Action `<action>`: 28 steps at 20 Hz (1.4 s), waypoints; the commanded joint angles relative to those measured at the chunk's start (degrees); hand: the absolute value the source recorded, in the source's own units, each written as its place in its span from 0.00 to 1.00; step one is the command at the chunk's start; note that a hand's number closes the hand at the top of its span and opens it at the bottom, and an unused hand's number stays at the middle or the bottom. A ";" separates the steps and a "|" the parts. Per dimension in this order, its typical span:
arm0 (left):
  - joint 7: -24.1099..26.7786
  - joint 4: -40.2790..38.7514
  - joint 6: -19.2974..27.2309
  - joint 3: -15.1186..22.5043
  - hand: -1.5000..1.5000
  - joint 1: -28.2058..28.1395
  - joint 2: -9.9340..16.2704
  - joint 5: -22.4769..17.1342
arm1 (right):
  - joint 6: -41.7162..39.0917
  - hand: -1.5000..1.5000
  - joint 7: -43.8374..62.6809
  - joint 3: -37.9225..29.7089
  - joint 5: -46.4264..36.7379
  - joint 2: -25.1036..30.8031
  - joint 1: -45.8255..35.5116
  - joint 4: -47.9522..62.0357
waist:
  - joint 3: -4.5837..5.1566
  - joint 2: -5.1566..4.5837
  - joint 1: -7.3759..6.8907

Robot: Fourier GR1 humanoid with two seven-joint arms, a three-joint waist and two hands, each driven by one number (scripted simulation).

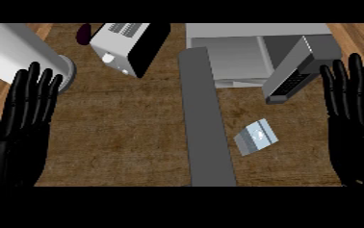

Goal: Pick up the milk, place it into the microwave and close the microwave

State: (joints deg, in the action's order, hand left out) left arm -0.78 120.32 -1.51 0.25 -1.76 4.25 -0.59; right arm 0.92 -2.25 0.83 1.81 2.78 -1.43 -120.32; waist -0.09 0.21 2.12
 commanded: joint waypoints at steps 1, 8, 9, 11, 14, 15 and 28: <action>1.71 -3.25 -0.60 -1.20 0.00 1.77 0.02 -0.42 | -3.25 0.00 -1.33 -1.47 2.46 1.57 5.64 -3.40 | 0.09 -0.17 -1.86; -0.96 -5.22 2.83 -2.37 0.00 -1.04 -4.10 -10.51 | -13.44 0.00 8.99 1.57 10.87 8.29 14.40 -9.99 | 0.13 -0.10 -1.21; 1.06 -4.62 3.76 -0.51 0.00 -3.94 -4.14 -11.03 | -12.11 0.00 9.35 4.66 8.26 6.57 15.14 -11.52 | 0.15 -0.04 -1.78; 2.02 -2.70 5.48 3.00 0.00 -6.69 -4.18 -9.80 | -13.97 0.00 10.25 3.80 10.82 7.58 20.29 -16.59 | 0.10 0.03 -1.60; 7.59 -4.71 3.48 4.85 0.00 -12.46 -4.21 -11.54 | -15.01 0.00 6.95 2.34 9.63 6.81 19.89 -12.39 | 0.10 -0.12 -2.08; 6.18 -0.24 4.81 6.79 0.00 -14.73 -4.22 -9.77 | -17.27 0.00 2.07 2.02 9.25 6.28 23.79 -9.94 | 0.07 -0.06 -2.05; 16.67 -1.79 1.39 11.37 0.00 -25.33 -3.22 -9.87 | -19.24 0.00 -5.42 1.62 4.17 2.34 23.11 3.88 | 0.08 -0.14 -2.32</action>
State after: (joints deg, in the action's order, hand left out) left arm 14.71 117.45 1.27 11.36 -24.36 0.34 -9.35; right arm -17.63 -4.04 2.65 7.48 6.29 22.65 -122.69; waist 0.00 0.09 -0.09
